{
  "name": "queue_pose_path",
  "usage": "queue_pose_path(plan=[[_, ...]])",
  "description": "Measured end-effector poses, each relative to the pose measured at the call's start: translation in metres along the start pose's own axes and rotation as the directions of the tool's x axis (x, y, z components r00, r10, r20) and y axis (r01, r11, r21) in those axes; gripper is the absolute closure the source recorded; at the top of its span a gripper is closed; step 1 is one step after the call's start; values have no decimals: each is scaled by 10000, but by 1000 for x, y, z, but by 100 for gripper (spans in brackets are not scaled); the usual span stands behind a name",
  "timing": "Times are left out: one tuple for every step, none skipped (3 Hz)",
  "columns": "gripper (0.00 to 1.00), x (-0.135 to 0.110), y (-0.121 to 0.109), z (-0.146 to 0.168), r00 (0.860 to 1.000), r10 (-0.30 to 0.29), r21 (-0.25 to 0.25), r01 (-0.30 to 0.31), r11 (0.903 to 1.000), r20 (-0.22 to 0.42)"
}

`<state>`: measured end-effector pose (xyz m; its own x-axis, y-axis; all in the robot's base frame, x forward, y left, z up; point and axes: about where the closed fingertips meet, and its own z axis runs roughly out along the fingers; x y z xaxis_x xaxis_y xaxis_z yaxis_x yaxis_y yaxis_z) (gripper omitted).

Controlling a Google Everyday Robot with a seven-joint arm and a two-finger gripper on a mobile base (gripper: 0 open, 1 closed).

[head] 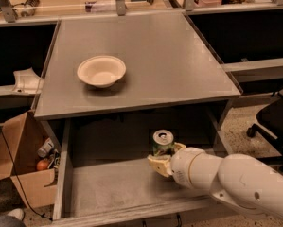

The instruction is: Place green can into top drawer

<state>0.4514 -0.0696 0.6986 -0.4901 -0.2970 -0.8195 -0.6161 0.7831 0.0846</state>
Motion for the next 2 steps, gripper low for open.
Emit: queue_pose_path(plan=[[100, 1, -4, 41, 9975, 572, 530, -594, 9968, 425], [100, 1, -4, 41, 9975, 572, 530, -594, 9968, 425]])
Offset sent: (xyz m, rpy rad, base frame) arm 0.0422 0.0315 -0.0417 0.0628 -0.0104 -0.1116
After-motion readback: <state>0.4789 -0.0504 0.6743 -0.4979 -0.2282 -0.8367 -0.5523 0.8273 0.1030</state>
